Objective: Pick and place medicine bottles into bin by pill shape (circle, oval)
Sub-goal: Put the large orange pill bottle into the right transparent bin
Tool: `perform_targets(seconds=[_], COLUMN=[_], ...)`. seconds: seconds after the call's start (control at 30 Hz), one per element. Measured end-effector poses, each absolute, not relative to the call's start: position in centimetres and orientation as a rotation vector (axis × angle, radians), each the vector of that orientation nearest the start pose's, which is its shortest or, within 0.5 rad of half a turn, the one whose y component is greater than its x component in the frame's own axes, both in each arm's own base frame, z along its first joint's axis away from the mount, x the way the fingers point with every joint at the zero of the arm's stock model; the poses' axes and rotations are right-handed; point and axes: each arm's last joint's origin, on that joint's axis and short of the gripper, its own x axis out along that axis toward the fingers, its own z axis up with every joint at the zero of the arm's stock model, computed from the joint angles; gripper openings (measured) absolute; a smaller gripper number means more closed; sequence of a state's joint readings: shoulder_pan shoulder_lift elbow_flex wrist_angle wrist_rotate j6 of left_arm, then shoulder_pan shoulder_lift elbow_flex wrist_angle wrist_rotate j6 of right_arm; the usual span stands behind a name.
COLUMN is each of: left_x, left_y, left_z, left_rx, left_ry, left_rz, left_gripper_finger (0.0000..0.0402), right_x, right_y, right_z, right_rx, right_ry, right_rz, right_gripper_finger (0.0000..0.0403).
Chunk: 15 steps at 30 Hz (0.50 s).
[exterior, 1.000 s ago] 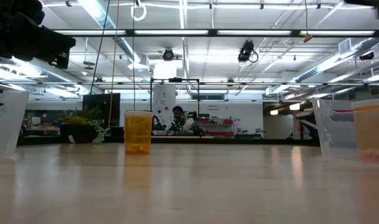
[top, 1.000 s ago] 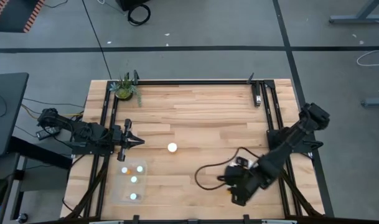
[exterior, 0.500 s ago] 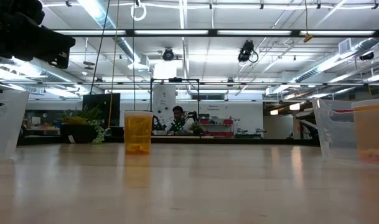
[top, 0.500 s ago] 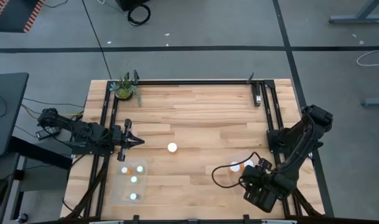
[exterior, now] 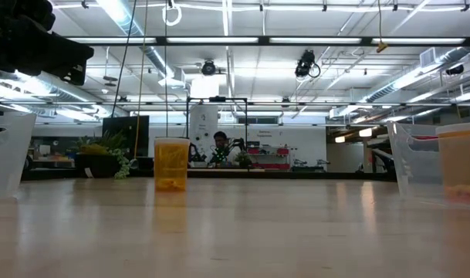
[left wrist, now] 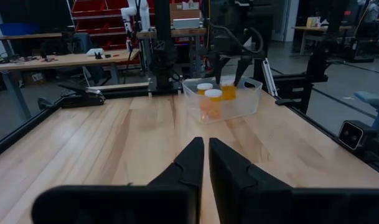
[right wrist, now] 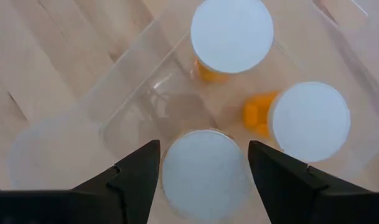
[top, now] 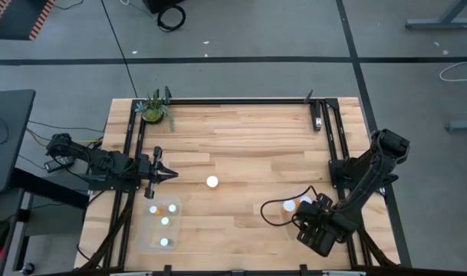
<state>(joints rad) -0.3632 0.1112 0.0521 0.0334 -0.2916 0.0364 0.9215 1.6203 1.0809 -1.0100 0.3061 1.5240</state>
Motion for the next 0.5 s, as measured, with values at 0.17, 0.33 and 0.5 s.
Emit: perform_targets(seconds=[0.17,0.33,0.5], left_x=[9.8,9.8,9.8], left_y=[-2.8,-2.8,-2.8], left_z=[17.6,17.6,17.6], left_rx=[0.045,0.045,0.044], left_ry=[0.023,0.023,0.023], left_rz=[-0.072,-0.072,-0.072], left_gripper_finger=[0.0027,0.0026,0.0033], right_x=[17.7,18.6,20.9], right_y=[21.2,20.6,19.8], right_z=[19.7,19.9,21.6], right_rx=[0.395,0.370,0.353], right_ry=[1.230,1.256,1.230], right_rz=[-0.525,-0.509,-0.450], right_gripper_finger=[0.0268,0.0275,0.0274])
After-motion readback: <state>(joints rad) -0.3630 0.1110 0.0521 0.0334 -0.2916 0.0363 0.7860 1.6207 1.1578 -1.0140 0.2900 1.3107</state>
